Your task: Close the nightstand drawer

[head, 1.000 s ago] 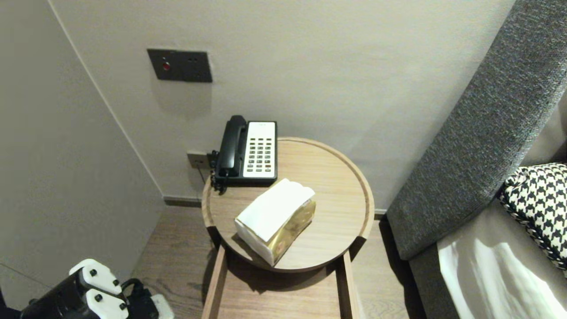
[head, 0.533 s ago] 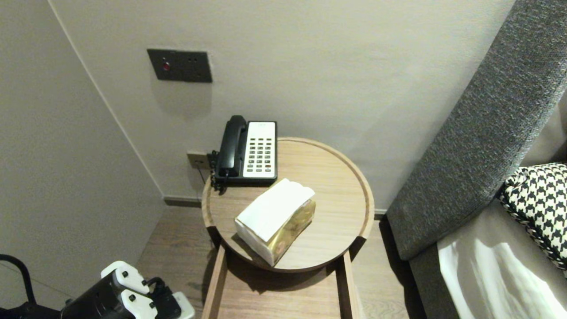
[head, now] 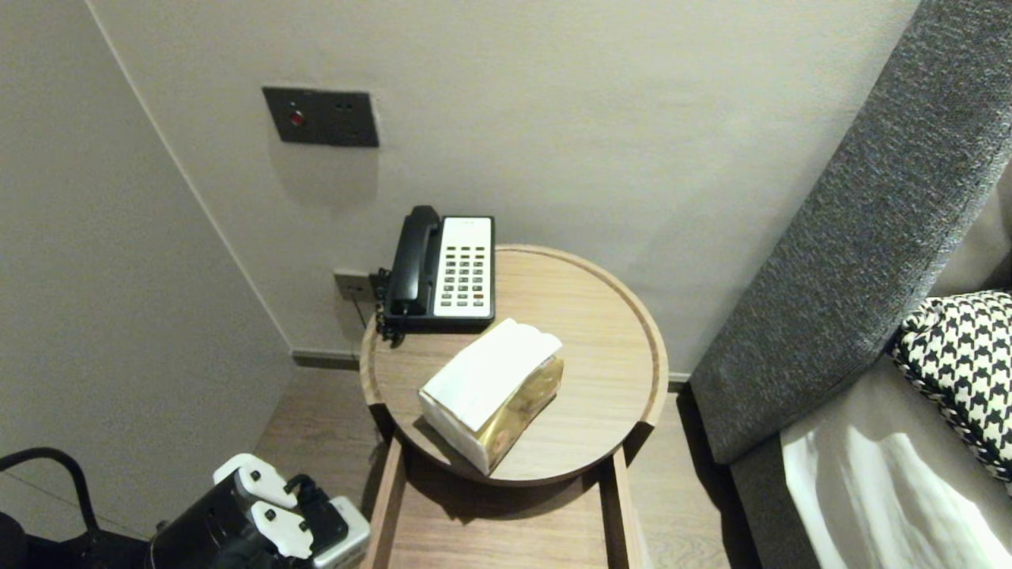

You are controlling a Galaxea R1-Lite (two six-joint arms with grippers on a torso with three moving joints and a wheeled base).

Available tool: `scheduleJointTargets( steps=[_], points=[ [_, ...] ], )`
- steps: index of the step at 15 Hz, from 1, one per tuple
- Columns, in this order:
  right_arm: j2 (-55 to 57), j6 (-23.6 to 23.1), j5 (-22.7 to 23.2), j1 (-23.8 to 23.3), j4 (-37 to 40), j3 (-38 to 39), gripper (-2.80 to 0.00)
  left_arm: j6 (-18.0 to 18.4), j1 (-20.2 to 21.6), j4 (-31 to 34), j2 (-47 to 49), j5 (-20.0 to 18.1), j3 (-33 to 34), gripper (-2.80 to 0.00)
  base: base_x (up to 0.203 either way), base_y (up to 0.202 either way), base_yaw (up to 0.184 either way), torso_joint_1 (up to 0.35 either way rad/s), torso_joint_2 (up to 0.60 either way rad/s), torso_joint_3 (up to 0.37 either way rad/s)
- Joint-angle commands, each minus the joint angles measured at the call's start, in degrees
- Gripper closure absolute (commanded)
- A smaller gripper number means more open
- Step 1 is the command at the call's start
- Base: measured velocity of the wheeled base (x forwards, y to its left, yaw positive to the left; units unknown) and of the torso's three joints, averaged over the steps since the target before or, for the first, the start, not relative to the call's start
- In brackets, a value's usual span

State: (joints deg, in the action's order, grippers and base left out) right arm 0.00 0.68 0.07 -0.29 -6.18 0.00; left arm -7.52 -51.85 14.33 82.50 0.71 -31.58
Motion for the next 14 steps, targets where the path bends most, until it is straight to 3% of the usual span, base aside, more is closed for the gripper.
scheduleJointTargets(
  steps=[1, 5, 14],
  points=[
    [0.0, 0.0, 0.0, 0.0, -0.1, 2.3, 0.00, -0.2, 0.0, -1.1, 2.0, 0.3, 0.3, 0.00, 0.000, 0.000, 0.000, 0.000, 0.00, 0.000],
    [0.0, 0.0, 0.0, 0.0, -0.1, 2.3, 0.00, -0.3, 0.0, -1.4, 2.9, 0.3, -0.7, 0.00, 0.000, 0.000, 0.000, 0.000, 0.00, 0.000],
    [0.0, 0.0, 0.0, 0.0, -0.1, 2.3, 0.00, -2.8, 2.2, -10.1, 5.8, 0.8, -2.2, 0.00, 0.000, 0.000, 0.000, 0.000, 0.00, 0.000]
  ],
)
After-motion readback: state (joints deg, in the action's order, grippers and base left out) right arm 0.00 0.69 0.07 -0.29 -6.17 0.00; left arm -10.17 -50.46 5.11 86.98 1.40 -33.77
